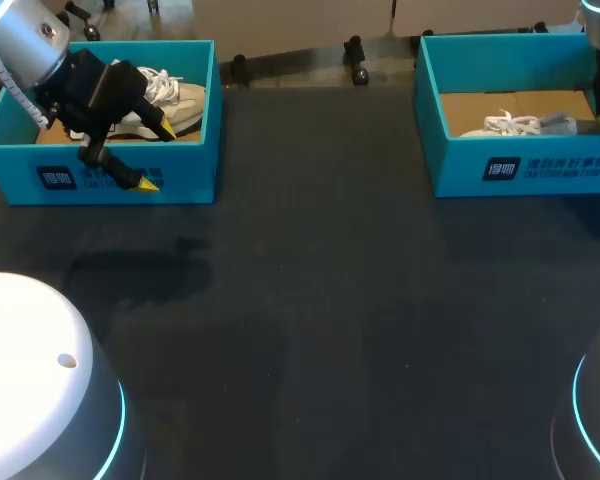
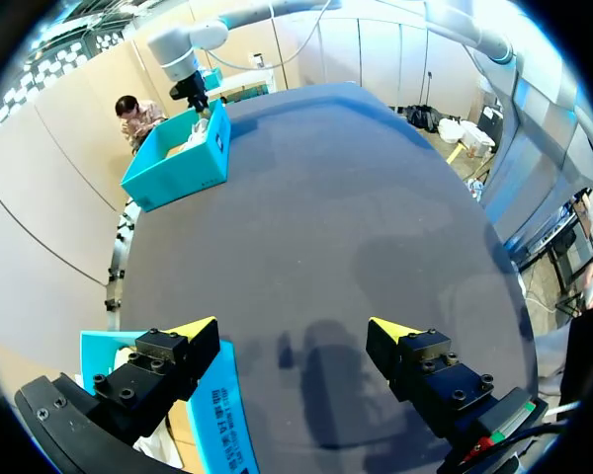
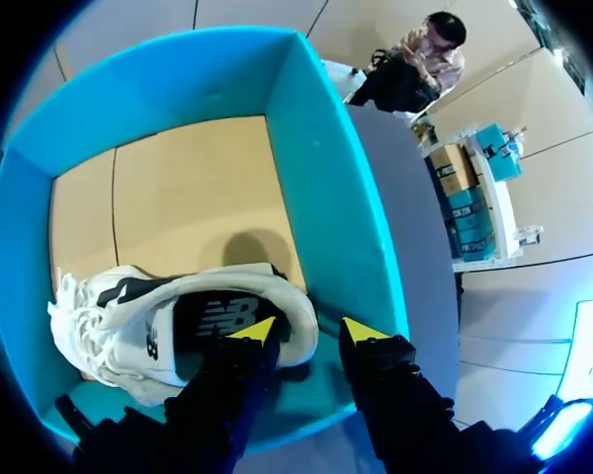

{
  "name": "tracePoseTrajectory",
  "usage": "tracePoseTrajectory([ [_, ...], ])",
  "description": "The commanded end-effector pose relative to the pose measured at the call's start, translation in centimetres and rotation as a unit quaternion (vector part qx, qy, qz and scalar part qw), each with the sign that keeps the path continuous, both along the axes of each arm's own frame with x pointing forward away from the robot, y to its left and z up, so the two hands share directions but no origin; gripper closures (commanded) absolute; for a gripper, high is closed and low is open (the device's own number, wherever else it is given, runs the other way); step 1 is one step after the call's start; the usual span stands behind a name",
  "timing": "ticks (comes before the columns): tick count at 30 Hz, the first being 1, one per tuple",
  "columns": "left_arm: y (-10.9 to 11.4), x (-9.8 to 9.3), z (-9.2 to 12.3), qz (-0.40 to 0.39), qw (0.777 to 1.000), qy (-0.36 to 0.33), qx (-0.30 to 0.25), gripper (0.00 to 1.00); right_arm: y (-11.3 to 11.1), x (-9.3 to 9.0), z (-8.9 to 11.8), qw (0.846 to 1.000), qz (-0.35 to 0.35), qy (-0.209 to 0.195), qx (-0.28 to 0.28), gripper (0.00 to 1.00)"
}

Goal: Take the shoe out of the shoebox, open the shoe tongue, remove and reinsert the insole, then place the shoe into the shoebox

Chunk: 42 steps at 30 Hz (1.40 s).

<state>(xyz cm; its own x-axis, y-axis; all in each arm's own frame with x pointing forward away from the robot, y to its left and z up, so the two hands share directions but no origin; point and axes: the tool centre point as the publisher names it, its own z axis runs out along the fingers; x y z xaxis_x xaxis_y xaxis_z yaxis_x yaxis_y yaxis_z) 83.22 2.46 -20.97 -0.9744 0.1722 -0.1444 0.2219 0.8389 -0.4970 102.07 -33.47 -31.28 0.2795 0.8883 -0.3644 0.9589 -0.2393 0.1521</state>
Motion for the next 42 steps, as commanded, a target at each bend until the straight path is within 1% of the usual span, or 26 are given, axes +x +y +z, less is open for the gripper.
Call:
tracePoseTrajectory([
  [1, 0.0, 0.1, 0.0, -0.001, 1.000, 0.001, 0.001, 0.00, 0.5, -1.1, 1.6, 1.000, 0.000, -0.012, -0.007, 0.60],
  [8, 0.0, 0.1, 0.0, -0.001, 1.000, 0.001, 0.001, 0.00, 2.2, -1.6, 3.3, 1.000, 0.004, -0.022, -0.012, 0.60],
  [14, 0.0, 0.1, 0.0, -0.001, 1.000, 0.001, 0.001, 0.00, 4.3, -2.2, 4.3, 0.999, 0.018, -0.030, 0.010, 0.58],
  [17, 0.0, 0.1, 0.0, -0.001, 1.000, 0.001, 0.001, 0.00, 5.5, -2.8, 4.9, 0.999, 0.030, -0.027, 0.023, 0.58],
  [19, 0.0, 0.1, 0.0, -0.001, 1.000, 0.001, 0.001, 0.00, 6.3, -3.2, 5.2, 0.999, 0.042, -0.018, 0.023, 0.57],
  [23, 0.0, 0.1, 0.0, -0.001, 1.000, 0.001, 0.001, 0.00, 8.1, -4.2, 6.0, 0.997, 0.055, -0.020, 0.048, 0.58],
  [27, 0.0, 0.1, 0.0, -0.001, 1.000, 0.001, 0.001, 0.00, 10.1, -5.2, 6.6, 0.994, 0.078, -0.015, 0.077, 0.58],
  [30, 0.0, 0.1, 0.0, -0.001, 1.000, 0.001, 0.001, 0.00, 11.5, -6.2, 7.1, 0.992, 0.096, -0.009, 0.087, 0.57],
  [37, 0.0, 0.1, 0.0, -0.001, 1.000, 0.001, 0.001, 0.00, 14.6, -8.9, 7.6, 0.989, 0.119, 0.007, 0.087, 0.56],
  [42, 0.0, 0.1, 0.0, -0.001, 1.000, 0.001, 0.001, 0.00, 16.3, -10.4, 8.0, 0.989, 0.118, 0.009, 0.089, 0.56],
])
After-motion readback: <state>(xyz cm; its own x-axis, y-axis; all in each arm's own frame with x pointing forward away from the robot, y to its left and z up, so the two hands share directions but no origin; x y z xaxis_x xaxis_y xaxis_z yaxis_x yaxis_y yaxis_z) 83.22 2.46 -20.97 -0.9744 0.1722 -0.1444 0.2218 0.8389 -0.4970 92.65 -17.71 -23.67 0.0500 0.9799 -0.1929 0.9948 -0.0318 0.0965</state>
